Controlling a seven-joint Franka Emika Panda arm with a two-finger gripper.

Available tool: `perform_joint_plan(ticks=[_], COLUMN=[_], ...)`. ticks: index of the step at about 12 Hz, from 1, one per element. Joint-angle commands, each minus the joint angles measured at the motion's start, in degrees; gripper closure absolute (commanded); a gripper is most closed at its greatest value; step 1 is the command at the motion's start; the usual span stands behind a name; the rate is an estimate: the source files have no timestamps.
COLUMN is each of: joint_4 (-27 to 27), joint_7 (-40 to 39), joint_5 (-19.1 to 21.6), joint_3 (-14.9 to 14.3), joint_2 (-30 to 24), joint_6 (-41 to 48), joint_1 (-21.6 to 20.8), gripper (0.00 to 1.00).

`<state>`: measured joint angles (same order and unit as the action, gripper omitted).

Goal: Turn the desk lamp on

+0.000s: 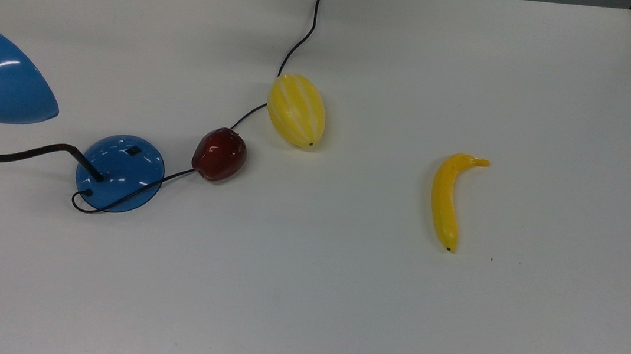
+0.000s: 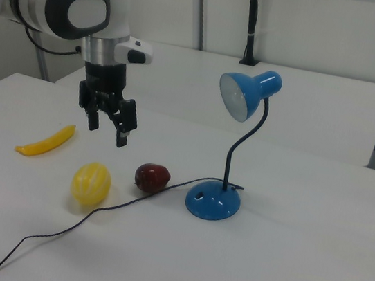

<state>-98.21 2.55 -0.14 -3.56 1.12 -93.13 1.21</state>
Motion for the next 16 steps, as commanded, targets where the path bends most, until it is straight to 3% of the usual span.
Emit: perform_joint_plan(ticks=[1, 10, 11, 12, 13, 16], joint_4=[-0.05, -0.05, -0.05, -0.05, -0.05, -0.05], joint_7=[-0.61, -0.7, -0.7, -0.7, -0.7, -0.7], joint_5=[0.76, 0.5, 0.5, 0.5, 0.58, 1.02], joint_3=[-0.31, -0.31, -0.31, -0.31, -0.31, -0.31], joint_2=[-0.6, -0.42, -0.25, 0.1, 0.37, 0.72], joint_6=[2.24, 2.43, 2.17, 1.99, 1.12, -2.39], joint_1=[-0.07, 0.72, 0.81, 0.81, 1.07, 3.09], gripper=[0.0, 0.0, 0.06, 0.19, 0.43, 0.99])
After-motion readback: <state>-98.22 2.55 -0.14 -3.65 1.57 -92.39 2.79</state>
